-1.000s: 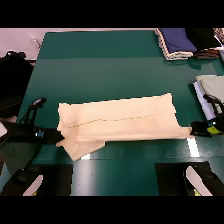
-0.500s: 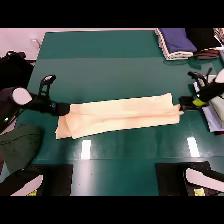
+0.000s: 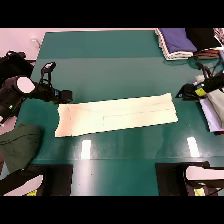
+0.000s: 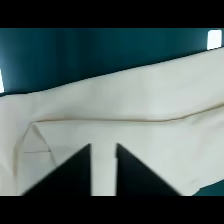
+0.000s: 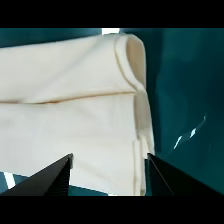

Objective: Fold the shirts.

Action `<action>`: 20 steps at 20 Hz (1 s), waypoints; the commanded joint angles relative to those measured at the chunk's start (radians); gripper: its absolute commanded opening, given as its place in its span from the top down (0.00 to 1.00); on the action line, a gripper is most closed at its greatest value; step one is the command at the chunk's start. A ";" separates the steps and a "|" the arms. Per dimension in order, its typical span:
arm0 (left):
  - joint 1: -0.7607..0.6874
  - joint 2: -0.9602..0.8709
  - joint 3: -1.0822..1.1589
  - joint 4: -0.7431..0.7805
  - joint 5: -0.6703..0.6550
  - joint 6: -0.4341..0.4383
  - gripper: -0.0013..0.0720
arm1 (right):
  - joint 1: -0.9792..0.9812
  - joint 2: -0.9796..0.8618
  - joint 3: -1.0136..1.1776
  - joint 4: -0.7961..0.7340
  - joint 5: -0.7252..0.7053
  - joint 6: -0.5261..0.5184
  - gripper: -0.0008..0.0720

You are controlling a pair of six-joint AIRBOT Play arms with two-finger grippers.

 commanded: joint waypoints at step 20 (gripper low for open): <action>-0.377 -0.449 0.223 -0.287 0.218 -0.026 0.95 | 0.124 0.121 -0.005 0.355 0.014 -0.160 0.96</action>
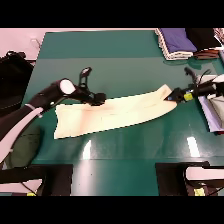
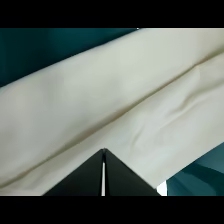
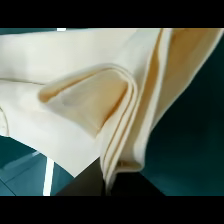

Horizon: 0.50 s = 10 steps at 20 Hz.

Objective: Fold the shirts.

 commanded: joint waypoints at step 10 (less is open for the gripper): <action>-0.112 -0.253 0.190 -0.019 0.018 0.006 0.95 | 0.419 0.179 0.369 0.008 -0.041 0.245 0.96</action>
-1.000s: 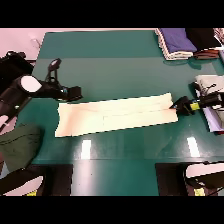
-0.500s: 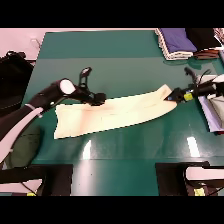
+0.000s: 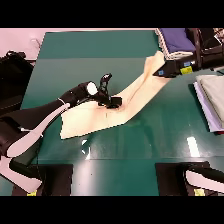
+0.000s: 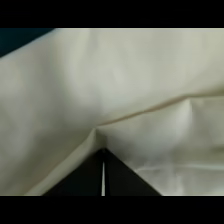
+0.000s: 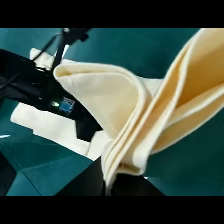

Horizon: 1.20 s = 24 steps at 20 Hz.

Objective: Fold the shirts.

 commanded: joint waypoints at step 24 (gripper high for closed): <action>0.627 0.654 0.054 0.311 -0.267 0.003 0.95 | 0.684 -0.415 0.213 -0.057 -0.357 0.097 0.39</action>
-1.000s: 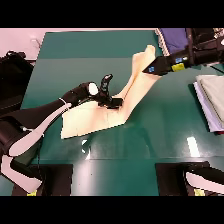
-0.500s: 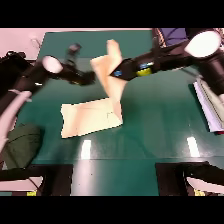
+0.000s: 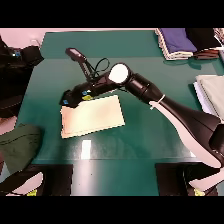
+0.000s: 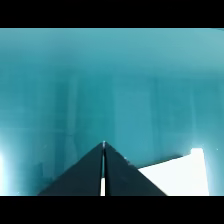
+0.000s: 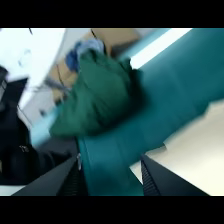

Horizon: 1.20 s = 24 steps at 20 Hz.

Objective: Fold the shirts.

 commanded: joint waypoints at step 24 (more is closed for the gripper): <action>-0.223 0.011 -0.007 -0.079 0.069 0.054 0.95 | -0.274 -0.129 -0.250 -0.043 -0.009 0.052 0.96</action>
